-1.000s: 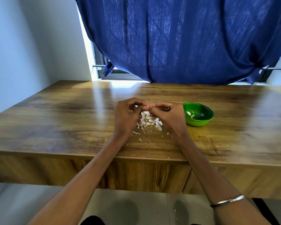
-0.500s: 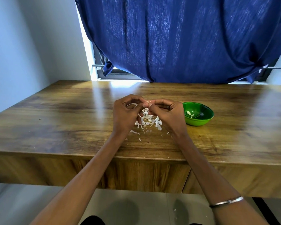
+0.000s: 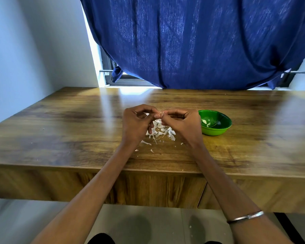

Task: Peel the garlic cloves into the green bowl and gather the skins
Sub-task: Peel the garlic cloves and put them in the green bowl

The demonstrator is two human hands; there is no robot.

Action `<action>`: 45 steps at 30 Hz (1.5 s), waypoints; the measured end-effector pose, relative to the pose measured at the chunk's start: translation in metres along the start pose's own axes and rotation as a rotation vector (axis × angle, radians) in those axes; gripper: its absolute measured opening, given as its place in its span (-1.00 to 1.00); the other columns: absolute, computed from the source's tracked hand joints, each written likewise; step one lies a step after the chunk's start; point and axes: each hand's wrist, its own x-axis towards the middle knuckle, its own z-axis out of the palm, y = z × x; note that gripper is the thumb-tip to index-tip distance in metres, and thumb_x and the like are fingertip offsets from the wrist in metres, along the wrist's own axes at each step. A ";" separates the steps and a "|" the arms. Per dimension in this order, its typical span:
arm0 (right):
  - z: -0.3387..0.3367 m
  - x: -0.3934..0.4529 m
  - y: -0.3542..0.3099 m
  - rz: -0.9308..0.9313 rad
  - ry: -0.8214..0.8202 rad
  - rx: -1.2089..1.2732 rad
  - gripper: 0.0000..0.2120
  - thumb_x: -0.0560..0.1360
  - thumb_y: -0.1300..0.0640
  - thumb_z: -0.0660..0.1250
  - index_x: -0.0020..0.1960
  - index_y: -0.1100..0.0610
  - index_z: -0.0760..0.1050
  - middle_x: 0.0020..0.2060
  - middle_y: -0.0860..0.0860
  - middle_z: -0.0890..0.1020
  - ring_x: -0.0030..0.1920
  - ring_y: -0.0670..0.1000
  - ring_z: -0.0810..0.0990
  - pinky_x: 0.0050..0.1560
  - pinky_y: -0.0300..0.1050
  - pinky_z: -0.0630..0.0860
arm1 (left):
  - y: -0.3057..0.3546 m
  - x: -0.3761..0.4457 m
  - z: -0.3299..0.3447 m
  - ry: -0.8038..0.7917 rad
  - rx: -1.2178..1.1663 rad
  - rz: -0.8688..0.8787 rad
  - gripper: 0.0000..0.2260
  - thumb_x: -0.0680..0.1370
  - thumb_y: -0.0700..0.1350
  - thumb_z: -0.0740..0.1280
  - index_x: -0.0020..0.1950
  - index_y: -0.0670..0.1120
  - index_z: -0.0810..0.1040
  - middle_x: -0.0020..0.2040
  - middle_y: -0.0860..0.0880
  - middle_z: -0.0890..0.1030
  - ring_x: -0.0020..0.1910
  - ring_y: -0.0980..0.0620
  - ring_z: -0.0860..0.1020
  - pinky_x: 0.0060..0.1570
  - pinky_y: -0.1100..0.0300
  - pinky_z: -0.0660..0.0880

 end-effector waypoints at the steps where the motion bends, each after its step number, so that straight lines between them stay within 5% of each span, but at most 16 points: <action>1: 0.000 0.000 -0.001 0.008 0.003 -0.006 -0.93 0.41 0.25 0.55 -0.11 0.21 0.73 -0.29 0.06 0.74 -0.26 0.06 0.75 -0.13 0.02 0.70 | 0.000 0.000 0.000 0.000 0.017 -0.004 -0.90 0.47 -0.36 0.51 -0.15 -0.18 0.70 -0.33 0.00 0.67 -0.52 0.02 0.52 -0.54 0.21 0.45; 11: 0.001 -0.001 -0.002 0.062 0.006 0.019 -0.88 0.36 0.21 0.53 -0.11 0.20 0.73 -0.28 0.05 0.74 -0.25 0.02 0.75 -0.20 -0.14 0.66 | 0.004 -0.004 0.005 -0.048 0.094 0.007 -0.86 0.52 -0.40 0.43 -0.12 -0.17 0.63 -0.41 0.17 0.57 -0.52 0.14 0.46 -0.55 0.25 0.40; 19: 0.002 0.003 -0.002 0.248 -0.050 0.297 -0.85 0.47 0.31 0.48 0.03 0.33 0.68 -0.10 0.19 0.74 -0.16 -0.01 0.71 -0.05 -0.17 0.65 | 0.005 -0.002 0.004 -0.106 -0.106 -0.068 -0.87 0.59 -0.34 0.39 -0.04 -0.11 0.60 -0.21 0.04 0.64 -0.48 0.07 0.49 -0.54 0.22 0.46; 31: 0.003 0.004 -0.006 0.316 -0.050 0.366 -0.88 0.52 0.34 0.42 0.03 0.37 0.64 -0.16 0.20 0.71 -0.20 -0.02 0.69 -0.12 -0.23 0.64 | 0.003 -0.001 0.005 -0.055 -0.217 -0.183 -0.90 0.61 -0.30 0.37 -0.03 -0.13 0.64 -0.16 -0.03 0.68 -0.50 0.07 0.48 -0.54 0.25 0.43; 34: 0.003 0.003 -0.006 0.276 -0.038 0.268 -0.92 0.53 0.34 0.41 -0.02 0.34 0.66 -0.19 0.18 0.72 -0.22 -0.01 0.70 -0.13 -0.21 0.65 | 0.001 0.001 0.004 -0.015 -0.207 -0.188 -0.91 0.60 -0.28 0.40 -0.04 -0.11 0.65 -0.20 -0.06 0.68 -0.49 0.04 0.50 -0.54 0.23 0.43; 38: 0.005 0.001 0.008 0.088 -0.011 -0.251 -0.86 0.55 0.20 0.41 -0.14 0.08 0.71 -0.27 -0.03 0.74 -0.25 -0.09 0.71 -0.11 -0.08 0.68 | -0.001 0.002 0.003 0.011 -0.218 -0.207 -0.94 0.58 -0.24 0.44 -0.06 -0.11 0.64 -0.19 -0.11 0.64 -0.47 0.02 0.49 -0.52 0.22 0.41; 40: 0.005 0.001 0.012 0.007 -0.021 -0.412 -0.87 0.54 0.10 0.43 -0.15 0.05 0.72 -0.31 -0.12 0.72 -0.29 -0.18 0.68 -0.16 -0.19 0.62 | 0.000 0.002 0.003 -0.007 -0.222 -0.215 -0.95 0.58 -0.23 0.44 -0.06 -0.12 0.63 -0.19 -0.06 0.66 -0.45 0.03 0.50 -0.51 0.21 0.42; 42: 0.005 0.002 0.011 -0.012 -0.039 -0.432 -0.97 0.47 0.14 0.50 -0.11 0.07 0.73 -0.29 -0.14 0.71 -0.29 -0.22 0.66 -0.19 -0.31 0.57 | 0.002 0.000 0.002 -0.024 -0.231 -0.218 -0.96 0.58 -0.23 0.44 -0.06 -0.13 0.63 -0.19 -0.02 0.66 -0.44 0.03 0.52 -0.51 0.21 0.44; 45: 0.004 0.001 0.008 -0.009 -0.073 -0.383 -0.86 0.41 0.23 0.54 -0.03 0.09 0.72 -0.24 -0.12 0.72 -0.24 -0.23 0.68 -0.16 -0.36 0.60 | 0.005 0.000 0.003 -0.033 -0.242 -0.234 -0.97 0.57 -0.24 0.44 -0.06 -0.15 0.63 -0.17 -0.02 0.69 -0.43 0.01 0.57 -0.52 0.21 0.45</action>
